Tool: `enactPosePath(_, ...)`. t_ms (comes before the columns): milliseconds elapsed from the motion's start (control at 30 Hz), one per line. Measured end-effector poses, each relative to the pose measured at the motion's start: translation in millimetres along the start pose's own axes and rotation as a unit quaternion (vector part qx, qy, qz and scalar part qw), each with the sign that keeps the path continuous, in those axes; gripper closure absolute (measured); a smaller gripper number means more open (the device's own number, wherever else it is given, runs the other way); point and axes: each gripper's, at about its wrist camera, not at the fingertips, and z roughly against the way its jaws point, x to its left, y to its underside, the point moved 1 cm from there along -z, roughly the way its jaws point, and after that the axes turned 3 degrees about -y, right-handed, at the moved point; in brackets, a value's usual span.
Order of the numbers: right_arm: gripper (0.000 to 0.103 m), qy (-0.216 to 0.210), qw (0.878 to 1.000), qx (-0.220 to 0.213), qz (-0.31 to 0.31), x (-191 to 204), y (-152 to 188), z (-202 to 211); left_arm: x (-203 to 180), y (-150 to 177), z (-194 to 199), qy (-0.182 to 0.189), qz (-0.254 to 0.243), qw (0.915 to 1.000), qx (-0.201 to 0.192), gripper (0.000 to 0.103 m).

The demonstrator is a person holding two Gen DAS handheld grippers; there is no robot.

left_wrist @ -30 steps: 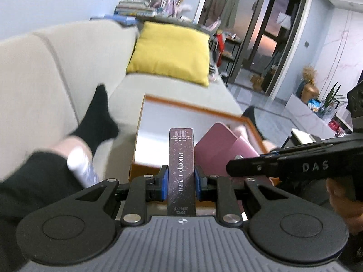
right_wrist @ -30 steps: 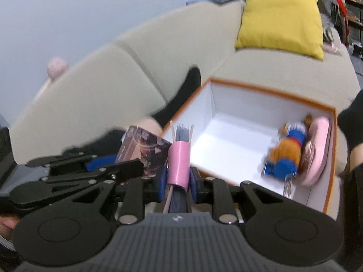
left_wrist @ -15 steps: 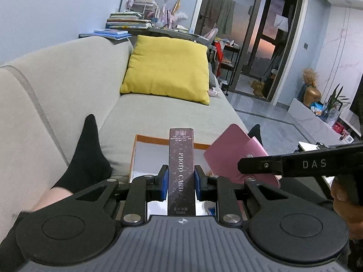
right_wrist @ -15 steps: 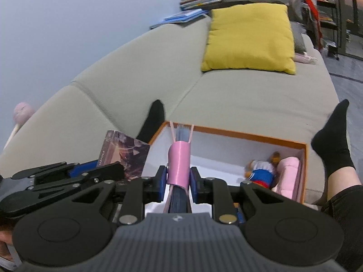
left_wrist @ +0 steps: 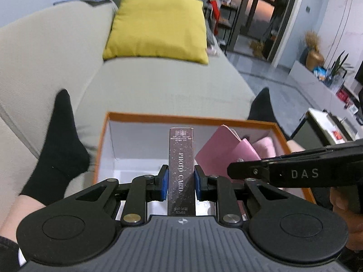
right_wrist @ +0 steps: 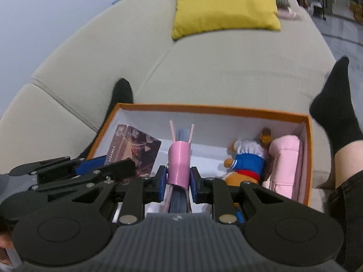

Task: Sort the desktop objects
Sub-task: 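Carry the PHOTO CARD box with the left gripper while the right carries the pink card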

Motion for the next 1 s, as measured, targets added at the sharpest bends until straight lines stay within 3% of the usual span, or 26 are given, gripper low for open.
enactPosePath(467, 0.08, 0.023, 0.998, 0.034, -0.05, -30, -11, -28, 7, -5, -40, 0.013, 0.008, 0.999, 0.042, 0.078)
enactPosePath(867, 0.081, 0.06, 0.993, 0.046, -0.091, -30, -9, -58, 1, -8, -63, 0.001, 0.011, 0.998, 0.061, 0.078)
enactPosePath(1000, 0.078, 0.05, 0.992, 0.045, -0.105, -36, -6, -62, 3, -10, -71, -0.009, 0.02, 0.9971, 0.072, 0.078)
